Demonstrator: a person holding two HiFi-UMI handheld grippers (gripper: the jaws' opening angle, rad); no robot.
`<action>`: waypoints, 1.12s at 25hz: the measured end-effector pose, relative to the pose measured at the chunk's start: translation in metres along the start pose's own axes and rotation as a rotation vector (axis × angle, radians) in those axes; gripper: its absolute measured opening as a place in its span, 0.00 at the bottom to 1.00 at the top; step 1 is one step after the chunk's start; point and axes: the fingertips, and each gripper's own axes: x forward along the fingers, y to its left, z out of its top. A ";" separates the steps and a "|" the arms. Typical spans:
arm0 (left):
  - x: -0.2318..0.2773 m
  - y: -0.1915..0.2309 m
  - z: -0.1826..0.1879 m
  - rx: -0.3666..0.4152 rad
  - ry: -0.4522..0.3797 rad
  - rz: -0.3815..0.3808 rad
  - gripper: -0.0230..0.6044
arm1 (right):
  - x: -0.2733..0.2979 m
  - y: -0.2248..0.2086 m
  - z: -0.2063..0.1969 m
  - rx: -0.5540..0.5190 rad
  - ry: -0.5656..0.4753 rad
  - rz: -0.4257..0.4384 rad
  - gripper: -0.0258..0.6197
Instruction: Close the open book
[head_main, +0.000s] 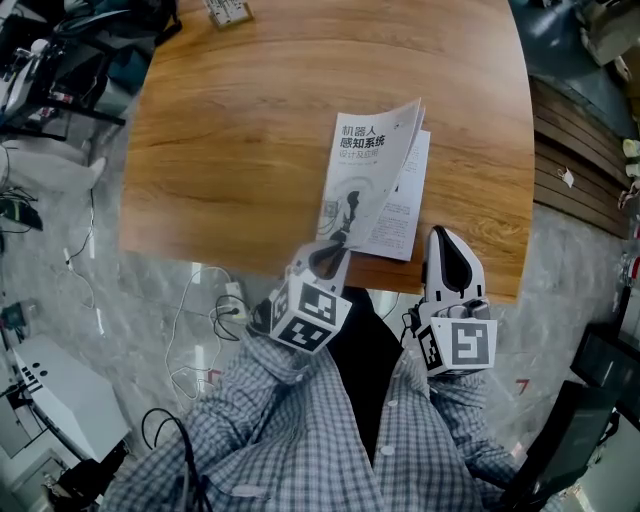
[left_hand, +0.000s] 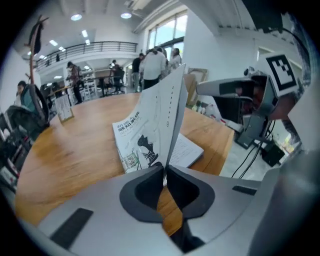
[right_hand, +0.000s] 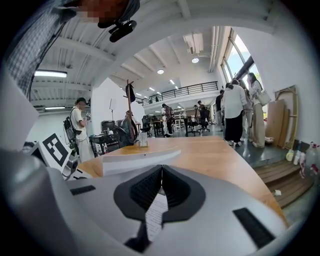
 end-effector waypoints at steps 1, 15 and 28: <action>0.002 -0.001 -0.001 0.048 0.020 0.006 0.08 | 0.000 -0.001 0.000 0.001 0.000 -0.005 0.07; 0.016 -0.012 -0.018 0.294 0.165 0.012 0.09 | -0.003 -0.009 -0.012 0.035 0.007 -0.051 0.07; -0.052 0.022 0.047 0.108 -0.315 0.006 0.05 | -0.003 0.013 0.030 -0.010 -0.063 -0.039 0.07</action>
